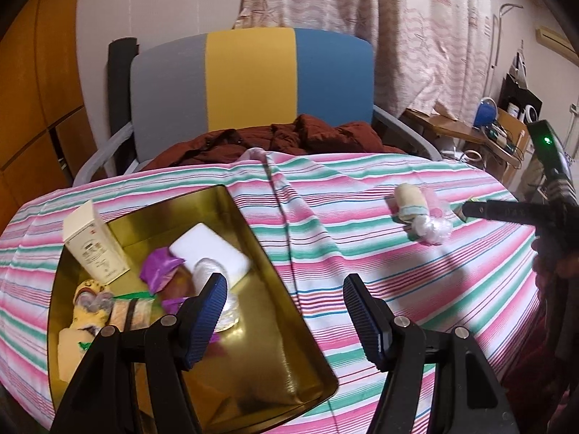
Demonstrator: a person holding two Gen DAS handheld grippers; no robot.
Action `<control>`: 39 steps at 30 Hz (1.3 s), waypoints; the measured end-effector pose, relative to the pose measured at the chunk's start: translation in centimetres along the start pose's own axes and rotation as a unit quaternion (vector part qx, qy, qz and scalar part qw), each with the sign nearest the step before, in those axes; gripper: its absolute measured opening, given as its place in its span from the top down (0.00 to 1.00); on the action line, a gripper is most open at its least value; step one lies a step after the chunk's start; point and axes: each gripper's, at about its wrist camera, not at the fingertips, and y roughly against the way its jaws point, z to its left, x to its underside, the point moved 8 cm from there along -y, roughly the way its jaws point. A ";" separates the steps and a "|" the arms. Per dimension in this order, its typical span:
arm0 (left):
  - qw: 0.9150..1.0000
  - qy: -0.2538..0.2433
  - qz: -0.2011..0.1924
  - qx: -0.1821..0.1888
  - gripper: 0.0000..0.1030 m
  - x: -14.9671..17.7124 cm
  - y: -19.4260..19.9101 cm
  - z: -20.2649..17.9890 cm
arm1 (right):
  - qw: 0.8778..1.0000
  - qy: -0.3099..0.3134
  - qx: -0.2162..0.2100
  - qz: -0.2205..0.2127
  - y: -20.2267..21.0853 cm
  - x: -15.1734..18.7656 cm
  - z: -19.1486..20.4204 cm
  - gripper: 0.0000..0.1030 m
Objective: Organize objects
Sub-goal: 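Move both open tools back toward the remaining items on the cloth, then grasp the plastic-wrapped ball with the left tool while the right tool grasps the pink roller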
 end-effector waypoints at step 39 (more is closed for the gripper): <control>0.982 -0.079 0.080 0.154 0.18 -3.8 -15.3 -21.4 | 0.973 -0.230 -0.003 -0.005 -2.9 -0.8 -10.1 0.12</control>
